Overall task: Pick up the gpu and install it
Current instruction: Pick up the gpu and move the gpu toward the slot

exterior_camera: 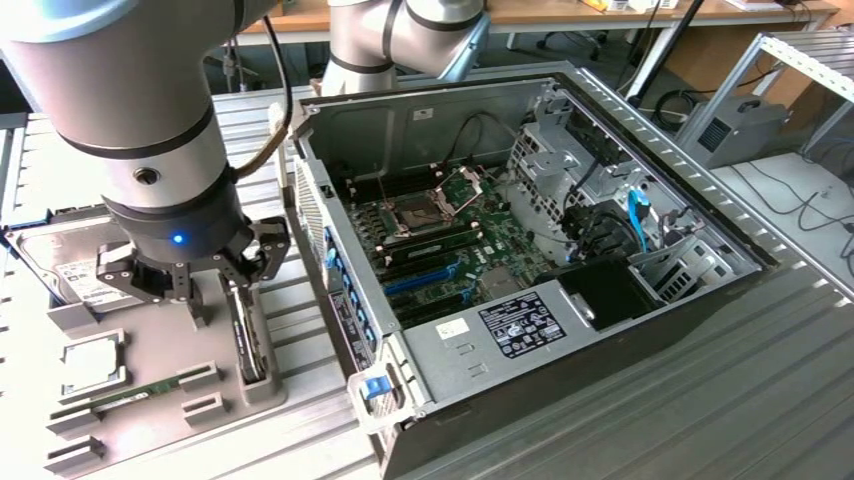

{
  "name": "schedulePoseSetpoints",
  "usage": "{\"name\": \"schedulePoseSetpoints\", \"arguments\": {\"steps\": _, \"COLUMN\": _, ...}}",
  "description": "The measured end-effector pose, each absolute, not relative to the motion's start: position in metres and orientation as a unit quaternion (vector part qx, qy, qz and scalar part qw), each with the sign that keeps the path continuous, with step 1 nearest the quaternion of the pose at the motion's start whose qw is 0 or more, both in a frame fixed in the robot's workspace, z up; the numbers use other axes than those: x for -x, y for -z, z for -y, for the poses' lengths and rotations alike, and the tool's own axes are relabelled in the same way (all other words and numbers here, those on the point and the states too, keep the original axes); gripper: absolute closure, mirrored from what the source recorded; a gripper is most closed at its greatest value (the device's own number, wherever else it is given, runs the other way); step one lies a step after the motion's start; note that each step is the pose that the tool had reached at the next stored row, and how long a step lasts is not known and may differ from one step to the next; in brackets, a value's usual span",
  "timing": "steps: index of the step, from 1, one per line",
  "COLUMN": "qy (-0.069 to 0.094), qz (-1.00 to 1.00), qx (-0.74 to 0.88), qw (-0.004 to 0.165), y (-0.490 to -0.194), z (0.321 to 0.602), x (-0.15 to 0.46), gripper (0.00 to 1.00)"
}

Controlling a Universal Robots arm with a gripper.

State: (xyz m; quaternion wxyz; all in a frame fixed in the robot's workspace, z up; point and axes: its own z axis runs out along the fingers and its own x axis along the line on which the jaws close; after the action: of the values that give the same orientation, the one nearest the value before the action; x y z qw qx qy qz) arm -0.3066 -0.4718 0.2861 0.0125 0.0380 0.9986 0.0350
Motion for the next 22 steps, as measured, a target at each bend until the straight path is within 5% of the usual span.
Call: {"name": "schedulePoseSetpoints", "arguments": {"steps": 22, "qy": -0.032, "qz": -0.999, "qx": -0.038, "qw": 0.013, "y": -0.264, "z": 0.472, "x": 0.300, "gripper": 0.52}}
